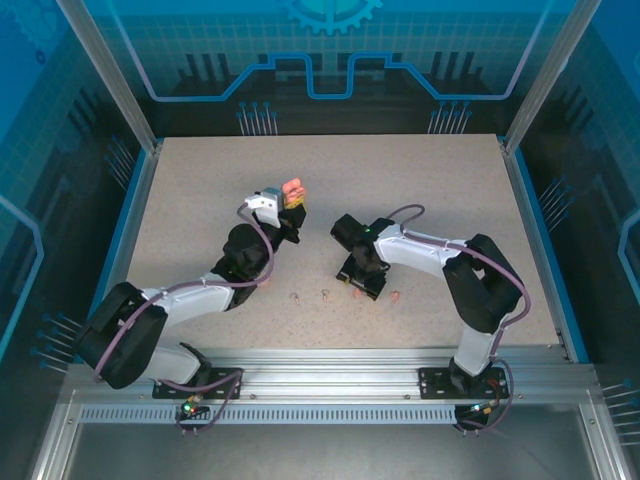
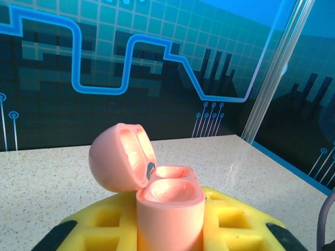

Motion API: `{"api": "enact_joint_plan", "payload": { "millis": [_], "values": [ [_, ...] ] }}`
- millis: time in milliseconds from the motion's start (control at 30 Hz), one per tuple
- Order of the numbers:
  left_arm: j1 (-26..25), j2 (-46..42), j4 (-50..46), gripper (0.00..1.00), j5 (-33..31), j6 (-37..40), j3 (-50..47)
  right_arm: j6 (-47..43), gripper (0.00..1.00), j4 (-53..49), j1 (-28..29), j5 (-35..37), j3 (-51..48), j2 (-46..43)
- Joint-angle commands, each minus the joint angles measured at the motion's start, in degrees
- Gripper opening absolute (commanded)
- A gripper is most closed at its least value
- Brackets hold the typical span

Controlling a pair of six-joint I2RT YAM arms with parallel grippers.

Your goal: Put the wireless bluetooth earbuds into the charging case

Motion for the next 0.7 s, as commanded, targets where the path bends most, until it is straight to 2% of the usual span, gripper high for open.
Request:
{"api": "enact_joint_plan", "payload": {
  "millis": [0, 300, 667],
  "values": [
    [0.21, -1.65, 2.45, 0.0, -0.24, 0.32, -0.42, 2.19, 0.6, -1.09, 0.54, 0.68, 0.82, 1.64],
    [0.2, -2.65, 1.82, 0.0, 1.97, 0.52, -0.09, 2.85, 0.57, 0.52, 0.69, 0.75, 0.08, 3.15],
    [0.17, -2.91, 1.54, 0.0, 4.2, 0.45, -0.15, 3.14, 0.48, 0.52, 0.56, 1.53, 0.44, 4.22]
  ]
}}
